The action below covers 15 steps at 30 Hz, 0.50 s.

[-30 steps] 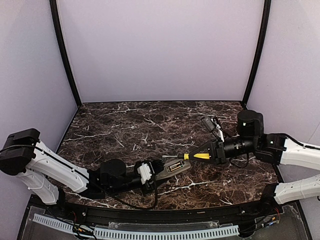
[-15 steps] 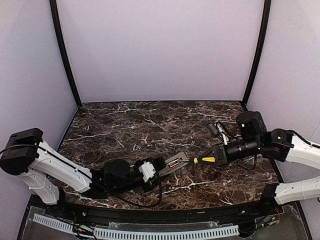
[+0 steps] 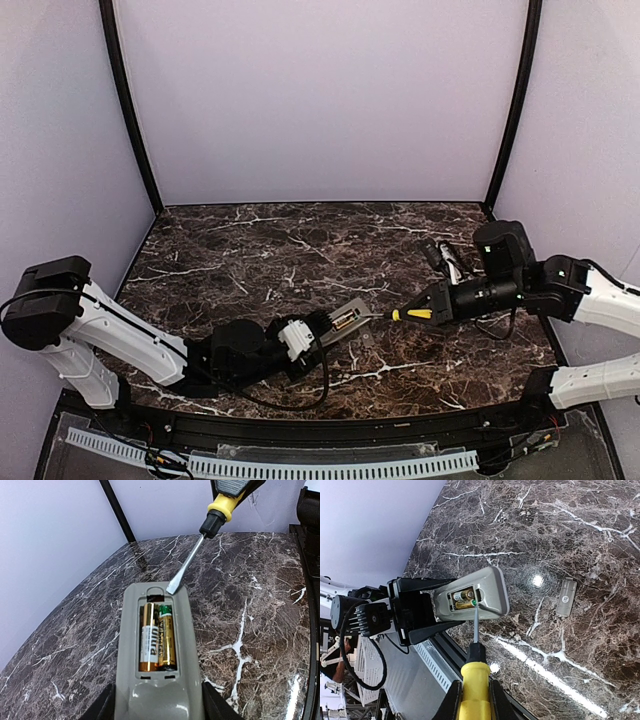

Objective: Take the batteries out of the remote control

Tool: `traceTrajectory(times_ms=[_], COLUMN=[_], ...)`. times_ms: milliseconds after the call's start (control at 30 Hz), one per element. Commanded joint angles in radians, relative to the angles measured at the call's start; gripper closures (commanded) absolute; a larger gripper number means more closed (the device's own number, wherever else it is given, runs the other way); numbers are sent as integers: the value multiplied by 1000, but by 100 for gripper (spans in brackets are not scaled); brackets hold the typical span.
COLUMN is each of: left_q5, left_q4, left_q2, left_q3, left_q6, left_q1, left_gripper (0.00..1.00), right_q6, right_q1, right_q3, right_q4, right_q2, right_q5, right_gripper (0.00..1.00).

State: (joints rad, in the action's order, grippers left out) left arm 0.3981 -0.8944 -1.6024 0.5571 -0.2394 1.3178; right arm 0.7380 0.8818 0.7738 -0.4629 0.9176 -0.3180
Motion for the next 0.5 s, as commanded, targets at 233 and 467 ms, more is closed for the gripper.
traceTrajectory(times_ms=[233,467], left_q5=[54,54], left_q4=[-11,-11], left_q2=[-11,-18], left_q3=[47,58], left_q6=[20,19], left_q1=[6,8], left_gripper=[100,100], right_q6=[74,70], right_q1=[-1,-2], right_q3=[24,20], right_q4=[114,125], right_q2=[68,93], right_q5=[4,3], right_gripper=[100,100])
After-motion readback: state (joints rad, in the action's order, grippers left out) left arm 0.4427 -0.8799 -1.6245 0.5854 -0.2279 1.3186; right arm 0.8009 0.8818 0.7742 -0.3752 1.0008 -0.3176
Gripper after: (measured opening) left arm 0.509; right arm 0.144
